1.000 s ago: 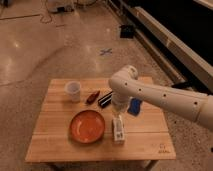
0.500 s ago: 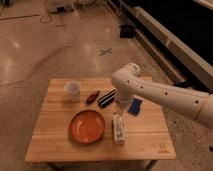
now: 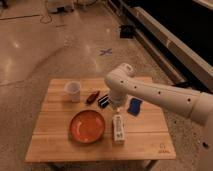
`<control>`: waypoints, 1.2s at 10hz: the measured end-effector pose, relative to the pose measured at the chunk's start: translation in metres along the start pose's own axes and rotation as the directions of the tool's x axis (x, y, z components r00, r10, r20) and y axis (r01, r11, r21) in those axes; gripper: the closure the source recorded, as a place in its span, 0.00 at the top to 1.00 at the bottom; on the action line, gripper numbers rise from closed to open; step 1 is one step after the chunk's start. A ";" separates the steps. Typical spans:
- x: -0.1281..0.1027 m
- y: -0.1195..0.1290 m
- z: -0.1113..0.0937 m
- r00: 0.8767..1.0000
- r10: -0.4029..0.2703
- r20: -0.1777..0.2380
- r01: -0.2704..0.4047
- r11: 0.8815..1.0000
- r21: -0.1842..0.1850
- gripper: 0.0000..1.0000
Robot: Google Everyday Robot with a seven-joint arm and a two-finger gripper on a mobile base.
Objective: Pick up the ceramic bowl
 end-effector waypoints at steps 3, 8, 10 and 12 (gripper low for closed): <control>0.033 -0.020 0.018 0.997 -0.075 0.003 0.075 0.997 -0.005 0.80; 0.063 -0.030 0.055 0.992 -0.123 0.015 0.123 0.992 -0.003 0.80; 0.064 -0.020 0.070 0.994 -0.108 0.020 0.108 0.994 0.001 0.80; 0.061 -0.008 0.079 0.996 -0.086 0.021 0.085 0.996 0.006 0.80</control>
